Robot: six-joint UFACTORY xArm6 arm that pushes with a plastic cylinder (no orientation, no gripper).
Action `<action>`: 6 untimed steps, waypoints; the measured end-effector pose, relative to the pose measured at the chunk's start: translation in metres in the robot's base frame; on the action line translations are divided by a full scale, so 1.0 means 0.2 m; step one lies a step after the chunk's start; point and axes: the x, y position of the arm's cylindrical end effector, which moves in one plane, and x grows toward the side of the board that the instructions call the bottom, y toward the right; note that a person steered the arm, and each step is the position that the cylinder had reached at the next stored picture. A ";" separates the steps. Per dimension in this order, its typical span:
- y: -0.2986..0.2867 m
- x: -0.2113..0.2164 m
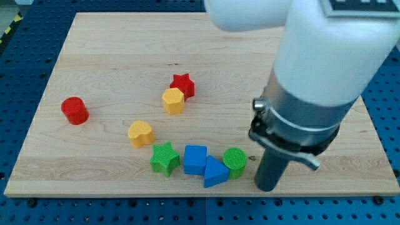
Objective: Slightly push the blue triangle upwards
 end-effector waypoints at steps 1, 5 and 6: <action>-0.06 0.00; -0.49 -0.01; -0.53 -0.01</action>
